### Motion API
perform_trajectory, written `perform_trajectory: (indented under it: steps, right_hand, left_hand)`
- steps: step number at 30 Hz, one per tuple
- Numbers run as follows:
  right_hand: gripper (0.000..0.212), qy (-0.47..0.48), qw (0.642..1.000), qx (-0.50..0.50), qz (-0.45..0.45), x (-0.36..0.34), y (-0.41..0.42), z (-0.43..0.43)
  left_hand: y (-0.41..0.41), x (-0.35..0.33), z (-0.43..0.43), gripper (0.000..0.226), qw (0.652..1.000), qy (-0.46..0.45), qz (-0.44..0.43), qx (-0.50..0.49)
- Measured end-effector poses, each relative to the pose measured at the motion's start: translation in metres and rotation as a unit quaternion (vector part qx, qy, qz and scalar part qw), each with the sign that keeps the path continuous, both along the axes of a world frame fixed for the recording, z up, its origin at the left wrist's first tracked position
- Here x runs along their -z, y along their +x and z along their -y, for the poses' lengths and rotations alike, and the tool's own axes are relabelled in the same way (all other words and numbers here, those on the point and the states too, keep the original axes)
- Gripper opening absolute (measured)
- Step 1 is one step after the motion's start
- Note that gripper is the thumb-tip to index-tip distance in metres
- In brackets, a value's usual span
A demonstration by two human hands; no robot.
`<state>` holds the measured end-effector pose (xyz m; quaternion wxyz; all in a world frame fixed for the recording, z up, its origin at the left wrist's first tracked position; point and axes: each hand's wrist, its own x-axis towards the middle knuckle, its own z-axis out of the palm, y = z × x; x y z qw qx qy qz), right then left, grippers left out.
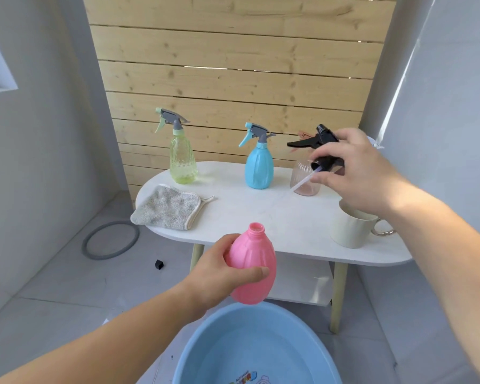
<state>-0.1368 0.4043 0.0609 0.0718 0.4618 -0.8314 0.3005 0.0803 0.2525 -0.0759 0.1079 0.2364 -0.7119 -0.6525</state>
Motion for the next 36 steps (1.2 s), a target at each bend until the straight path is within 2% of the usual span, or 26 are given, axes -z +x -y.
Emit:
perform_trajectory:
  steps: [5,17,23,30,36]
  right_hand:
    - [0.032,-0.005,0.999,-0.006,-0.032,0.003,0.002,-0.006]
    - [0.028,-0.018,0.996,-0.011,-0.082,-0.009,0.017,-0.008]
    - [0.035,0.014,0.991,-0.087,-0.103,0.006,0.033,0.017]
    - [0.040,-0.020,0.986,-0.161,-0.042,0.018,0.033,0.042]
    - [0.030,-0.117,0.977,-0.157,0.088,0.028,0.014,0.061]
  left_hand:
    - [0.000,-0.002,-0.001,0.068,1.000,-0.009,-0.008,0.000]
    - [-0.007,0.002,-0.003,0.065,1.000,-0.020,-0.003,-0.006]
    - [-0.017,0.002,-0.003,0.066,0.999,-0.031,-0.011,-0.011]
    - [-0.051,-0.020,0.004,0.061,0.996,-0.057,-0.054,-0.031]
    - [-0.085,-0.028,0.023,0.069,0.993,-0.086,-0.067,-0.054]
